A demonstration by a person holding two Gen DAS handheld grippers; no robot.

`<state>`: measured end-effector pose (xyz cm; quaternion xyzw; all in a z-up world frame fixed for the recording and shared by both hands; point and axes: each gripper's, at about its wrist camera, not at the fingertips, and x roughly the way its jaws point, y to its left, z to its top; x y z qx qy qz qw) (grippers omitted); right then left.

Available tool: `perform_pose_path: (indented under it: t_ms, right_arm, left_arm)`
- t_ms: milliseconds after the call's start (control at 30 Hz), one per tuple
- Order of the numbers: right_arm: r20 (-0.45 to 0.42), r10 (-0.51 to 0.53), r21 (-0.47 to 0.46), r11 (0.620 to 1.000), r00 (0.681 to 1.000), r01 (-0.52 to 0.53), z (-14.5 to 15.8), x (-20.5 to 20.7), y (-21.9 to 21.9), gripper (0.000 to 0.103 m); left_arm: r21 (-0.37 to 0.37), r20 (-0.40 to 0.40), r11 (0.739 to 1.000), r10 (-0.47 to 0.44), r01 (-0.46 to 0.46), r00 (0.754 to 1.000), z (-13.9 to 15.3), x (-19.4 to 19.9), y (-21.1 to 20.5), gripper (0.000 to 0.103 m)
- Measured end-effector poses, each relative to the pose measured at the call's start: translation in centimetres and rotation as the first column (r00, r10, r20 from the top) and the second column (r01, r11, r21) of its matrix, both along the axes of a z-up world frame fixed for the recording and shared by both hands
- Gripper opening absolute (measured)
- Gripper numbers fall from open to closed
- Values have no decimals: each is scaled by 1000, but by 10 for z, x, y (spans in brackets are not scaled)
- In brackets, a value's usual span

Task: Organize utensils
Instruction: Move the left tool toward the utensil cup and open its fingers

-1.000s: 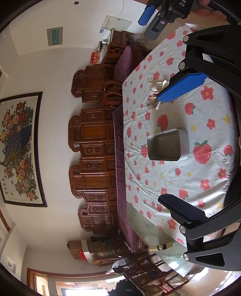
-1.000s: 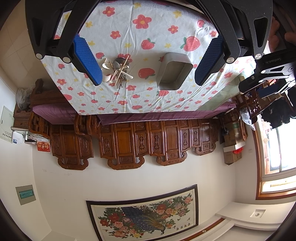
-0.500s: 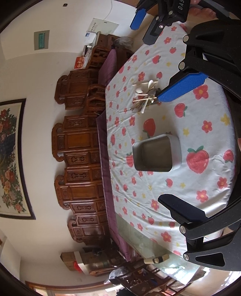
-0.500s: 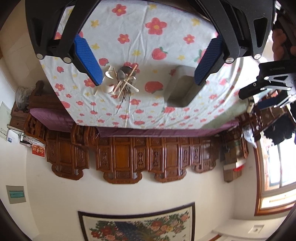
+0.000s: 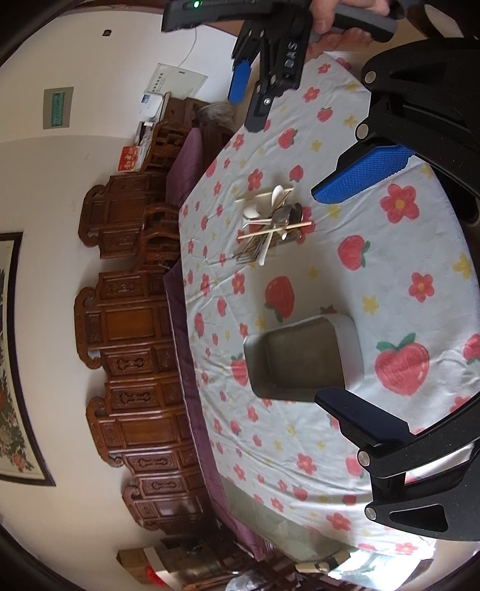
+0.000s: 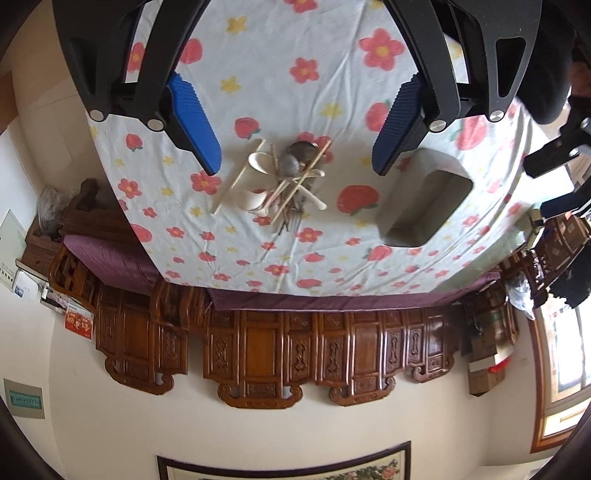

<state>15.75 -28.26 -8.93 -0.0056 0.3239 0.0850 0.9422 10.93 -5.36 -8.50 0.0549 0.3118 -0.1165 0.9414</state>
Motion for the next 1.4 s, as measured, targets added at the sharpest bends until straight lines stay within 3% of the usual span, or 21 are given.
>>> perform_pose_path:
  t_ms: [300,367,567,733,1067,1267,1400]
  right_arm:
    - [-103,-17,13,1000,995,18,-51,58,-31,74]
    - [-126,-16,15,1000,992,18,-64,69,-37,72]
    - [-171,-21,-16,1000,985,18,-105,96,-57,69]
    - [-219,-38,-19,999,975,35,-129,105,-74,65]
    - [-235,-55,6,998,970,58,-133,108,-84,65]
    - [-240,-52,10,998,969,56,-134,109,-82,65]
    - [-244,-52,9,998,968,56,-135,109,-81,65]
  left_arm:
    - [-13,-80,995,-98,97,992,-22,35,-32,93]
    - [-11,-105,993,-122,121,987,-30,45,-44,83]
    - [42,-179,982,-172,182,969,-66,73,-82,65]
    - [85,-224,973,-192,215,956,-94,96,-107,58]
    - [73,-310,975,-179,211,934,-126,152,-133,29]
    - [80,-352,978,-155,195,923,-143,176,-144,18]
    - [63,-379,979,-156,194,912,-150,185,-147,17]
